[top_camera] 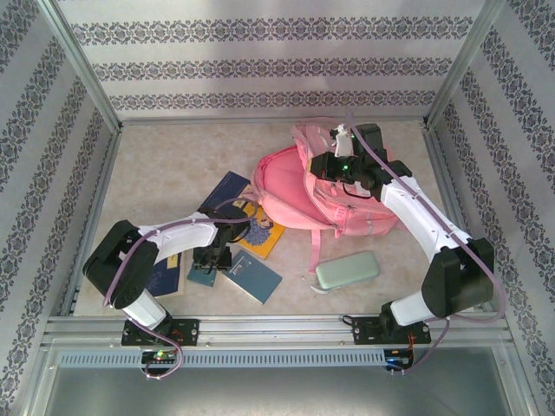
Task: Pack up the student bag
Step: Pick up the book from the bottom-left of the table.
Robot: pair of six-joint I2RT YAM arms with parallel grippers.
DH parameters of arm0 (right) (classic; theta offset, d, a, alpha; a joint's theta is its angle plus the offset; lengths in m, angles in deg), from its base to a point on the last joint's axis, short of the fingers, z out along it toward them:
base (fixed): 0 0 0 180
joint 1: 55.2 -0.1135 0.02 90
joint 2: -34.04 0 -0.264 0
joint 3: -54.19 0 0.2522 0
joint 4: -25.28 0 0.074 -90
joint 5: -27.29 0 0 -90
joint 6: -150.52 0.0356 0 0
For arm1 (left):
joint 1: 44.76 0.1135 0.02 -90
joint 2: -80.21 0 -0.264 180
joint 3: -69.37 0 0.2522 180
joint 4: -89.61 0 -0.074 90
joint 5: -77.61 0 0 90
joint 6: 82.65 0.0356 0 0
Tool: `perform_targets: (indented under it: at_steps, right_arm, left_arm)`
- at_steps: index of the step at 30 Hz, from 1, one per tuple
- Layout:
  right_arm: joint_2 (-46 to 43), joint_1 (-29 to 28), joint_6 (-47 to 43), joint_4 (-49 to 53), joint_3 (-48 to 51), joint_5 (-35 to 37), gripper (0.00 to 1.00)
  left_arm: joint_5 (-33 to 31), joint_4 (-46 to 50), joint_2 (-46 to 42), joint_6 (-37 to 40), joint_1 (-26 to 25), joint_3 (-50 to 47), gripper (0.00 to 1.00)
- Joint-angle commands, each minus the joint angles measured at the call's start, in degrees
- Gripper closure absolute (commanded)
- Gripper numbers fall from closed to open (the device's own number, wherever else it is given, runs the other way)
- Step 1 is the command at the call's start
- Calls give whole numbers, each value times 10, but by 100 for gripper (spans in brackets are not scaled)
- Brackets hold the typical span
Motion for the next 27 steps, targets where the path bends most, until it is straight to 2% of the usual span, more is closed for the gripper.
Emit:
perform_targets:
  at_steps: [1, 3, 7, 14, 20, 24, 27]
  right_arm:
    - [-11, 4, -8, -2, 12, 9, 100]
    - [-13, 4, -8, -2, 13, 9, 100]
    - [-19, 4, -6, -4, 14, 9, 100]
    - [-38, 9, -2, 1, 14, 22, 100]
    - [-64, 19, 5, 1, 20, 32, 100]
    - [-79, 32, 13, -5, 28, 37, 100]
    - [-86, 38, 18, -9, 29, 32, 100]
  left_arm:
    - [39, -79, 36, 12, -2, -32, 77]
    - [36, -70, 21, 16, -1, -23, 87]
    - [31, -49, -7, 28, -1, -2, 100]
    - [22, 12, -81, 41, -1, 51, 100]
    - [33, 61, -174, 67, 0, 136, 100]
    - [44, 55, -243, 97, 8, 202, 100]
    - [81, 2, -283, 118, 23, 220, 100]
